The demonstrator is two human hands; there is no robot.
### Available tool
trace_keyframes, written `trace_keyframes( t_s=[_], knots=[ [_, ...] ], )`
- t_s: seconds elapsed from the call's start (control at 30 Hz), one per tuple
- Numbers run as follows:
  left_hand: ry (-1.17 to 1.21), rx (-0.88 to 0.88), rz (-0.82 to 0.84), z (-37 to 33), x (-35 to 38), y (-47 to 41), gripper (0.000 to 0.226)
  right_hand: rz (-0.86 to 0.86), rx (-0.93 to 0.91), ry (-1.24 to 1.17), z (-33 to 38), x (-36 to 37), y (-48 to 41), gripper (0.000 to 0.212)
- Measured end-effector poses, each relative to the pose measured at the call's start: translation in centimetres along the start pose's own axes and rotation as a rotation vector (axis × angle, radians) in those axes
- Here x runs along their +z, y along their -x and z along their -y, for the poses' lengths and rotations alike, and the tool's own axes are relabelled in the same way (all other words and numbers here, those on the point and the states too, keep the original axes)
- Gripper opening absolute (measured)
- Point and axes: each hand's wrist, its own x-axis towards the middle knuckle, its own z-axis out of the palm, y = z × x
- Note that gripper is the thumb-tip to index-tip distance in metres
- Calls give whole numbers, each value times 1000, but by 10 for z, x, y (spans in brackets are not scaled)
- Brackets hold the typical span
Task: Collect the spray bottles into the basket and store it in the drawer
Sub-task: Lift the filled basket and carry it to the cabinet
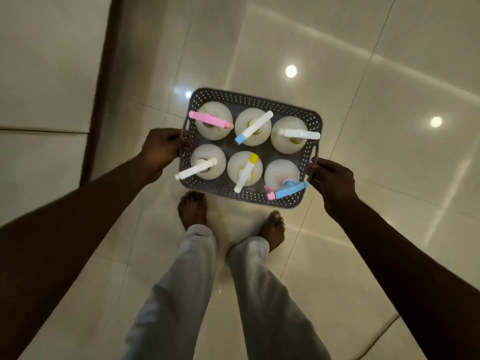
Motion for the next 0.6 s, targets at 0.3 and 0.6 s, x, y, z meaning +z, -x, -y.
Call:
trace_keyframes(
  t_s=[0.3,0.6],
  knots=[
    [206,33,-142,-30,-116,160,35,203,-232,118,101,20,147,24],
    [485,-35,-407,-19,-215,330,30,461,-411,352,179,80,296,19]
  ],
)
